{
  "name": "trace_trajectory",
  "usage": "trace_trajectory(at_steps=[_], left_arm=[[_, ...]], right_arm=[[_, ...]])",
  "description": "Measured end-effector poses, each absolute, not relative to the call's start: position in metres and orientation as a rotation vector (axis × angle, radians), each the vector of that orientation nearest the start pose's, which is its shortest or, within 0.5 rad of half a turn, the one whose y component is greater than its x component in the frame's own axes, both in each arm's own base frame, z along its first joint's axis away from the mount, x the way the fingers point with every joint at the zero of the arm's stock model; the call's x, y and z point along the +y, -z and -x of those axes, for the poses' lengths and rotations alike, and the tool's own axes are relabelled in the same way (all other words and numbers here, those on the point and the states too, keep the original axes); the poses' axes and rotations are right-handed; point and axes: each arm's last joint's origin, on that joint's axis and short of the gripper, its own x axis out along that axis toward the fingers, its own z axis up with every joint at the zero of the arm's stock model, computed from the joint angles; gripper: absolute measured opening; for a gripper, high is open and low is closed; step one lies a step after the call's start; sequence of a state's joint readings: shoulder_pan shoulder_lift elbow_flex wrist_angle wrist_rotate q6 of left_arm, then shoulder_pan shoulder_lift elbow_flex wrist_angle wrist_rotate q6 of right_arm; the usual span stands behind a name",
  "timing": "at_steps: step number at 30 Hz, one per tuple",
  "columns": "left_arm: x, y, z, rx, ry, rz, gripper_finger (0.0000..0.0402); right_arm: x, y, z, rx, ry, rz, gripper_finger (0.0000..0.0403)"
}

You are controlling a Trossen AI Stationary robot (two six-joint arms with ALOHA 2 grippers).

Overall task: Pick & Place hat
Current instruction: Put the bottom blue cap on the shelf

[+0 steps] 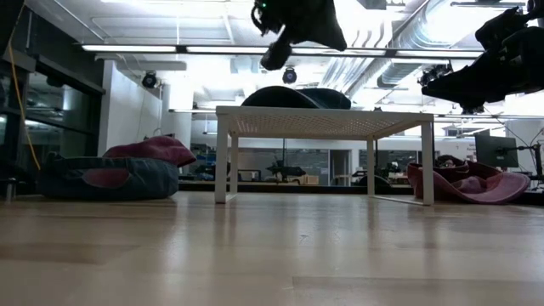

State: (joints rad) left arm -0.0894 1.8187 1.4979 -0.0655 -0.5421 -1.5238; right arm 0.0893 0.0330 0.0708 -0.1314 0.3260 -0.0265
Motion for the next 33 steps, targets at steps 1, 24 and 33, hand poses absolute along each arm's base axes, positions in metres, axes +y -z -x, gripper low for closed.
trace_trajectory(at_steps=[1, 24, 33], left_arm=[[-0.020, -0.305, -0.422, -0.052, -0.618, 1.391, 0.0003], [-0.111, -0.298, -0.390, -0.664, -0.882, 1.465, 0.0003], [-0.128, -0.269, -0.395, -0.641, -0.908, 1.406, 0.0003]], right_arm=[[-0.001, -0.173, -0.094, 0.095, 0.235, 0.046, 0.0133], [-0.001, -0.173, -0.094, 0.095, 0.235, 0.046, 0.0133], [-0.001, -0.173, -0.094, 0.094, 0.235, 0.046, 0.0133]])
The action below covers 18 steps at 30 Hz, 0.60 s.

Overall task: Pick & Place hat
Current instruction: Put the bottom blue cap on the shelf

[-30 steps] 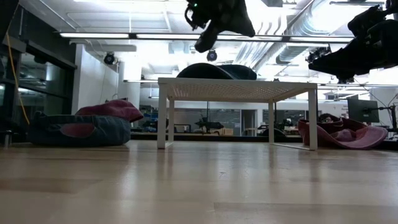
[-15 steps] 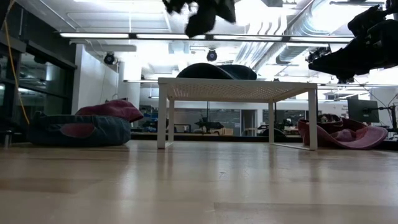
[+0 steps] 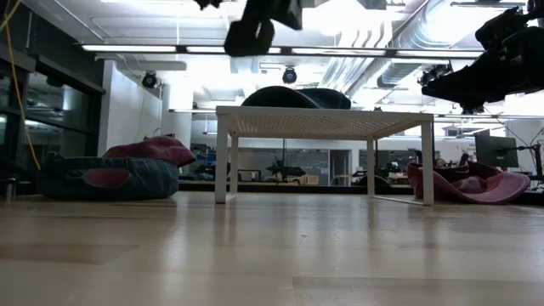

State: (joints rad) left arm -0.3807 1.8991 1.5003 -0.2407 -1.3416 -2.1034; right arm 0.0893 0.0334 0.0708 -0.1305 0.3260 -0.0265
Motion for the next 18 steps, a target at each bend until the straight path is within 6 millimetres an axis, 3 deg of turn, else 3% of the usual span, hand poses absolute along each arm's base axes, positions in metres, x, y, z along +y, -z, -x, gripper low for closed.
trace_trajectory(at_steps=[6, 13, 18], left_arm=[[-0.140, -0.248, -0.402, -0.649, -0.899, 1.392, 0.0003], [-0.139, -0.233, -0.419, -0.733, -0.866, 1.479, 0.0003], [-0.138, -0.235, -0.422, -0.827, -0.857, 1.499, 0.0003]], right_arm=[[-0.001, -0.172, -0.094, 0.098, 0.235, 0.046, 0.0133], [-0.001, -0.172, -0.094, 0.098, 0.238, 0.046, 0.0133], [-0.001, -0.172, -0.094, 0.098, 0.237, 0.047, 0.0133]])
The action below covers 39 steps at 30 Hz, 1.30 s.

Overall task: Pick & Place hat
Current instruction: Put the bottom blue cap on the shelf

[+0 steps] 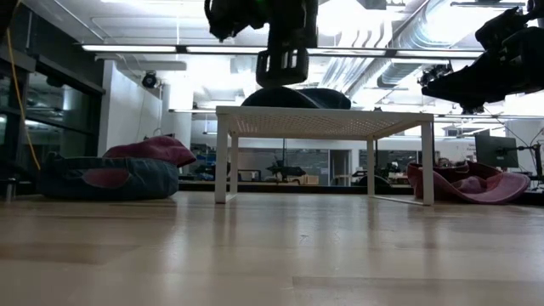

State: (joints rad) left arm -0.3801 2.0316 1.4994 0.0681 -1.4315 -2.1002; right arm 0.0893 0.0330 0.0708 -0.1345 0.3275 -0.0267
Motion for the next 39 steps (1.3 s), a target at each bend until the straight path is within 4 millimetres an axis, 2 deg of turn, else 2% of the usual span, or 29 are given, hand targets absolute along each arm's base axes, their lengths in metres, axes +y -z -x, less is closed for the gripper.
trace_trajectory(at_steps=[14, 17, 21, 27, 32, 39], left_arm=[[-0.136, -0.238, -0.421, -0.818, -0.857, 1.499, 0.0003], [-0.134, -0.251, -0.415, -0.772, -0.855, 1.499, 0.0003], [-0.130, -0.268, -0.403, -0.617, -0.860, 1.472, 0.0003], [-0.109, -0.291, -0.391, -0.441, -0.852, 1.557, 0.0005], [-0.095, -0.296, -0.390, -0.324, -0.845, 1.633, 0.0042], [-0.086, -0.290, -0.393, -0.151, -0.840, 1.692, 0.0143]], right_arm=[[-0.001, -0.172, -0.094, 0.095, 0.235, 0.046, 0.0133], [-0.001, -0.173, -0.094, 0.095, 0.235, 0.046, 0.0133], [-0.001, -0.173, -0.094, 0.095, 0.236, 0.046, 0.0133], [-0.001, -0.173, -0.094, 0.095, 0.235, 0.046, 0.0133], [-0.001, -0.173, -0.094, 0.095, 0.235, 0.046, 0.0133], [-0.001, -0.173, -0.094, 0.094, 0.236, 0.046, 0.0133]])
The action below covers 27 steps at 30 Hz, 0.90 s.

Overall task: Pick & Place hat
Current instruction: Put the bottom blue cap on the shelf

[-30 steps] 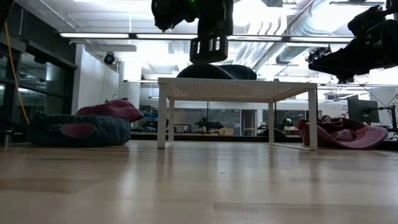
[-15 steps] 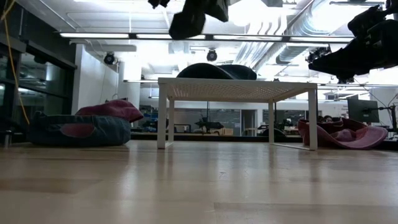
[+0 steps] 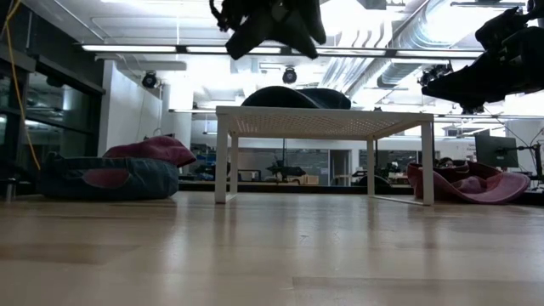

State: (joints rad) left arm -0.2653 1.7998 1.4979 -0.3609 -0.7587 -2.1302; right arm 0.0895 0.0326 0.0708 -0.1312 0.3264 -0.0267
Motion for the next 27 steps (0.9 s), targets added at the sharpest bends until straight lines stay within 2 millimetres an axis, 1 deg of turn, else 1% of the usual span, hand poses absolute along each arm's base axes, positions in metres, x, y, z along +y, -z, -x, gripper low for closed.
trace_trajectory(at_steps=[4, 8, 11, 16, 24, 27], left_arm=[[-0.089, -0.285, -0.388, -0.127, -0.894, 1.703, 0.0190], [-0.093, -0.276, -0.377, -0.111, -1.006, 1.748, 0.0211], [-0.096, -0.272, -0.370, -0.137, -1.066, 1.740, 0.0213], [-0.095, -0.277, -0.372, -0.274, -1.034, 1.688, 0.0213], [-0.092, -0.276, -0.369, -0.349, -1.065, 1.591, 0.0213], [-0.091, -0.276, -0.368, -0.340, -1.075, 1.576, 0.0213]], right_arm=[[-0.001, -0.173, -0.094, 0.094, 0.235, 0.046, 0.0133], [-0.001, -0.173, -0.094, 0.094, 0.236, 0.046, 0.0133], [-0.001, -0.173, -0.094, 0.094, 0.235, 0.046, 0.0133], [-0.001, -0.173, -0.094, 0.094, 0.236, 0.046, 0.0133], [-0.001, -0.173, -0.094, 0.094, 0.235, 0.046, 0.0133], [-0.001, -0.173, -0.094, 0.094, 0.236, 0.046, 0.0133]])
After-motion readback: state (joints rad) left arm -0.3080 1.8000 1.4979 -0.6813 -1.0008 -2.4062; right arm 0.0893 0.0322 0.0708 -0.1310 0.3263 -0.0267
